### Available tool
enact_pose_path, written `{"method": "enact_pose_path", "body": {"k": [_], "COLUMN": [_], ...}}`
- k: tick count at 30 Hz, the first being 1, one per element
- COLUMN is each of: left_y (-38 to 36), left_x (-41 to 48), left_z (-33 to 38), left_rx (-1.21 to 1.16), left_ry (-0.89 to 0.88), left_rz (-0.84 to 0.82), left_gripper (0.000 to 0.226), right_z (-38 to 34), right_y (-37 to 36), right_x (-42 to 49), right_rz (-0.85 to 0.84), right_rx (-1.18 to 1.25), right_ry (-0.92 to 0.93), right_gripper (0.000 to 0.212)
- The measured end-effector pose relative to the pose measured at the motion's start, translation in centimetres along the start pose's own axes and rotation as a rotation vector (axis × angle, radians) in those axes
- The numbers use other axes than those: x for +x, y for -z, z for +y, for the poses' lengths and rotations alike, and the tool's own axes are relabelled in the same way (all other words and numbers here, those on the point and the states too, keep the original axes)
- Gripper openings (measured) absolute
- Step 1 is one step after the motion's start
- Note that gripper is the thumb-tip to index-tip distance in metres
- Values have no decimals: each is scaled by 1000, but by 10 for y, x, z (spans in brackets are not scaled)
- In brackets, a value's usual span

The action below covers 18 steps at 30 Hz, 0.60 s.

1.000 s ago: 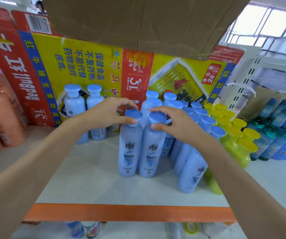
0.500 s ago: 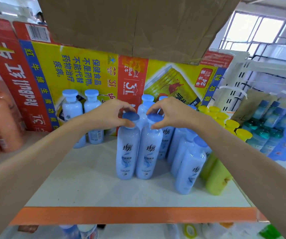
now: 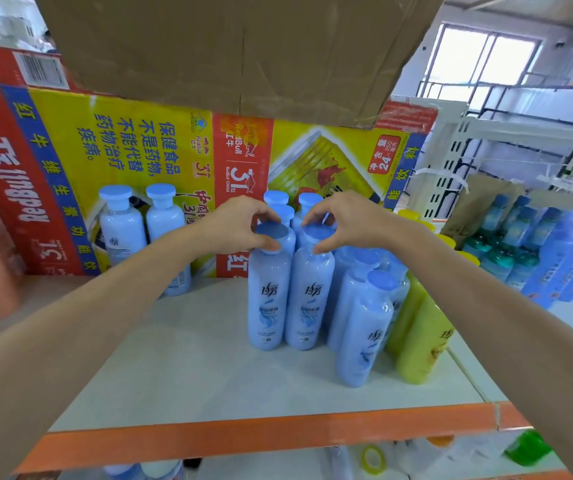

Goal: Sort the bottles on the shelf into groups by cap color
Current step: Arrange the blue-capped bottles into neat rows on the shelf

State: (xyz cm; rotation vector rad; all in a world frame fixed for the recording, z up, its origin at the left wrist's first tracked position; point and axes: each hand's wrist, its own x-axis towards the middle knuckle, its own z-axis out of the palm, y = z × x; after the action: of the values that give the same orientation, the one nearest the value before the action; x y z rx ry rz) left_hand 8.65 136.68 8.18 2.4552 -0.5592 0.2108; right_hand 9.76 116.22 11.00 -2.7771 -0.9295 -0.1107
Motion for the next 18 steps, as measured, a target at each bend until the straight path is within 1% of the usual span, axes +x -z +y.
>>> {"method": "enact_pose_path", "body": {"k": [4, 9, 15, 18], "left_y": [-4, -6, -13, -17], "left_x": [7, 12, 15, 15], "left_z": [6, 5, 1, -6], "left_rx": [14, -29, -101, -165], "left_ry": [6, 31, 22, 6], "left_rz": [-19, -41, -29, -5], "left_gripper": [45, 43, 45, 43], "right_z": [7, 15, 20, 22], "right_y": [-1, 0, -1, -3], "right_x": [2, 2, 1, -1], "right_rz": [0, -1, 7, 12], "right_rx": [-13, -22, 4, 35], "right_ry": [-15, -32, -39, -44], "right_gripper": [42, 42, 41, 40]}}
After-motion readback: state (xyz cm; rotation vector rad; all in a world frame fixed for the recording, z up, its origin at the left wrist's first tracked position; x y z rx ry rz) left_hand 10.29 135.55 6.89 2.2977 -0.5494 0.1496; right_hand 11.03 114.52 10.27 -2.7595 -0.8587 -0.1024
